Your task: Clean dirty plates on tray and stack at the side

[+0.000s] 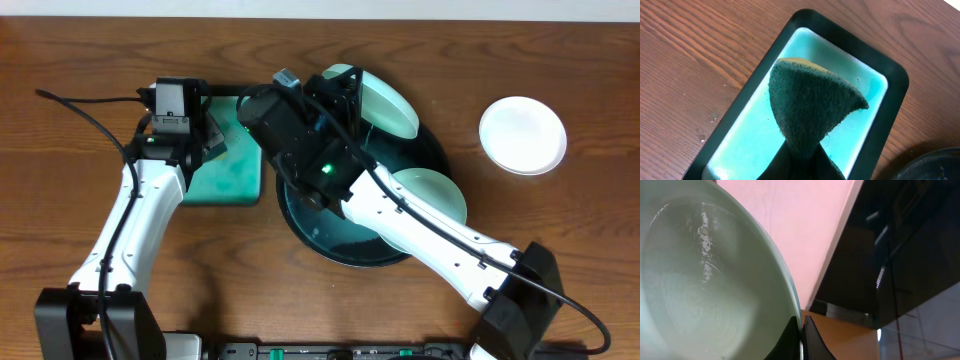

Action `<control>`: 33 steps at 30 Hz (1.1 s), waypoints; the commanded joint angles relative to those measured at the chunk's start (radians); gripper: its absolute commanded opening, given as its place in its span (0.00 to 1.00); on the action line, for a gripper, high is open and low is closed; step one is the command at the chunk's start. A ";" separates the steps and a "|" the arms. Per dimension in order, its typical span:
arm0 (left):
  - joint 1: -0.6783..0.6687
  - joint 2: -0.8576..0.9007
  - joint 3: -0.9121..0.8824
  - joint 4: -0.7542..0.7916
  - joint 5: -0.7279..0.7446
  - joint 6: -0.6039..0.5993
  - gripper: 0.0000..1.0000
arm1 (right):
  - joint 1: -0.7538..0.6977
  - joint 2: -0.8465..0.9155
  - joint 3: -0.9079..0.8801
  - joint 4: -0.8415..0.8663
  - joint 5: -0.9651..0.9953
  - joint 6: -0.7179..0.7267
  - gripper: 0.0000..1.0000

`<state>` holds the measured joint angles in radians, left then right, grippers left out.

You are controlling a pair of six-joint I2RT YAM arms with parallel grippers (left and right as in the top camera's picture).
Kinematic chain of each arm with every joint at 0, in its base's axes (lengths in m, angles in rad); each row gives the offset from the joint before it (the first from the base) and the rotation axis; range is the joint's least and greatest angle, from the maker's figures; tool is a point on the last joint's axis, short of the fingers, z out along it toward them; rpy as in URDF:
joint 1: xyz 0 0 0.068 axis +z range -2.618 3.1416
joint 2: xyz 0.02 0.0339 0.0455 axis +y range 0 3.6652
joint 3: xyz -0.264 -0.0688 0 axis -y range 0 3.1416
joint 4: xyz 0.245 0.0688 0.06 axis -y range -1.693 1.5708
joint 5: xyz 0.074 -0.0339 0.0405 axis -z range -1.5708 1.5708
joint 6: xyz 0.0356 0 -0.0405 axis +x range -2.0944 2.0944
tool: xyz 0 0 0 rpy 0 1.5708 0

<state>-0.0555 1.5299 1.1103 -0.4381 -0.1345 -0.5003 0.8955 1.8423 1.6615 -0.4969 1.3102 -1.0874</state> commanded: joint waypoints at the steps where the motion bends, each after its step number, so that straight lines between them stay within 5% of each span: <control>1: 0.005 0.008 -0.010 0.000 -0.015 -0.005 0.07 | -0.037 -0.003 0.012 -0.063 -0.093 0.141 0.01; 6: 0.005 0.008 -0.010 -0.004 -0.015 -0.005 0.07 | -0.174 -0.003 0.012 -0.306 -0.544 0.375 0.01; 11: 0.005 0.008 -0.010 -0.006 -0.015 -0.005 0.07 | -0.430 -0.003 0.012 -0.297 -0.956 0.687 0.01; 15: 0.005 0.008 -0.010 -0.006 -0.015 -0.005 0.07 | -0.704 0.008 0.012 -0.332 -1.529 0.717 0.01; 18: 0.005 0.008 -0.010 -0.006 -0.015 -0.005 0.07 | -0.893 0.034 0.011 -0.364 -1.743 0.718 0.01; 33: 0.005 0.008 -0.010 -0.007 -0.015 -0.005 0.07 | -1.469 0.258 0.011 -0.312 -1.772 1.001 0.01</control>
<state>-0.0555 1.5299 1.1091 -0.4450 -0.1345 -0.5003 -0.5159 2.0697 1.6653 -0.8223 -0.4122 -0.1883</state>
